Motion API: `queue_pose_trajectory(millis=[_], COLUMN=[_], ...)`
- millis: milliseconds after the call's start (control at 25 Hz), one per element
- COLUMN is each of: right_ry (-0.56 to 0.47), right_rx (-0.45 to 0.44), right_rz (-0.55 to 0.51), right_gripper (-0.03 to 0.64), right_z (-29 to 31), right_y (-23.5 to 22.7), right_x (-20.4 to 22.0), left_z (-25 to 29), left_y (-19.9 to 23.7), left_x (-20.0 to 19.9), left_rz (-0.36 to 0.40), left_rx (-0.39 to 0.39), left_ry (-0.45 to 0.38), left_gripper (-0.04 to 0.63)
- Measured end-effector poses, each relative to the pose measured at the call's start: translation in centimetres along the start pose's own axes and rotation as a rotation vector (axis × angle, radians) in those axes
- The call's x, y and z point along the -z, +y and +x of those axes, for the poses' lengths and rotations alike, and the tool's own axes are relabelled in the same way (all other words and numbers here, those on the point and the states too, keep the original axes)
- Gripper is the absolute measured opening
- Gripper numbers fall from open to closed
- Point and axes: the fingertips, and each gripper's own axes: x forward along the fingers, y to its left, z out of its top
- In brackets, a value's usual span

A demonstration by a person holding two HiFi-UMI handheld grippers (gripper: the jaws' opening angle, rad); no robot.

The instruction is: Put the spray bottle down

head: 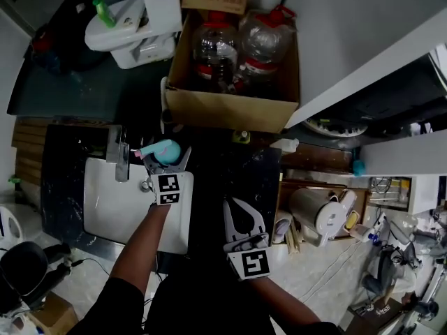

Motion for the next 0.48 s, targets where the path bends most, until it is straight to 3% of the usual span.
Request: queue_pose_trajectory(millis=[360,480], right_ry=[0.012,0.018], right_rx=[-0.054,-0.069], right_rz=[-0.033,-0.035], right_gripper=[0.015,0.015], right_z=[-1.6,-1.8], right_y=[-0.1,0.1], right_x=[0.1,0.3], left_z=[-0.7,-0.8], left_y=[-0.3,-0.6], left_x=[0.3,0.1], left_rz=[-0.008,-0.016], left_rx=[0.023,0.050], left_ry=[0.029,0.021], left_gripper=[0.469,0.497])
